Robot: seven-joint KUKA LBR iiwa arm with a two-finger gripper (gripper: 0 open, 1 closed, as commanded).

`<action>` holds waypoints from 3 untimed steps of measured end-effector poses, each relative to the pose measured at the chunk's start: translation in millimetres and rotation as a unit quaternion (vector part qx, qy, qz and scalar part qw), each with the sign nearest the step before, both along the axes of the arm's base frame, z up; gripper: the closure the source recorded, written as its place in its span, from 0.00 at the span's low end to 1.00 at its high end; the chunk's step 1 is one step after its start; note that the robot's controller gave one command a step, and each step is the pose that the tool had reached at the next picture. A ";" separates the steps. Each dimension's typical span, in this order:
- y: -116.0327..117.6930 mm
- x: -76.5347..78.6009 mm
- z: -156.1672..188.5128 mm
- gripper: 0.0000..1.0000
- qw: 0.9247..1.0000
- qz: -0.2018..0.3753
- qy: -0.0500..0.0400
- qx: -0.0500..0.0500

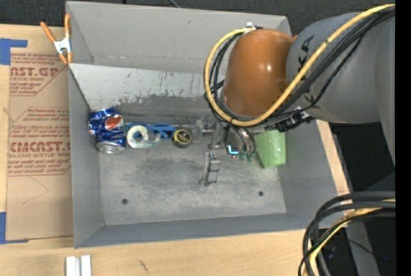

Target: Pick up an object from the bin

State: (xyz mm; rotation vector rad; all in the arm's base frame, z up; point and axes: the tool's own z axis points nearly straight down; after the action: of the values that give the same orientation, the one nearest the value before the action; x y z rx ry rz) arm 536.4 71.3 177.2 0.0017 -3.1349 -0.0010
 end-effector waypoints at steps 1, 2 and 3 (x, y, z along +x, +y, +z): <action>23.0 49.6 -70.8 0.00 0.988 0.157 -0.003 0.001; 78.4 55.2 -68.1 0.00 0.974 0.226 -0.005 0.002; 158.2 49.0 -70.5 0.00 0.946 0.323 -0.006 -0.003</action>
Offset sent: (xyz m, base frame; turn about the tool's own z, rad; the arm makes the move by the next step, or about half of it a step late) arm 0.0503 0.0215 -0.0681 -0.3125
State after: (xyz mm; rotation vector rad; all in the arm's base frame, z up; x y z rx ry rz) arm 585.3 229.5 106.7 1.0174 -2.9771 0.0119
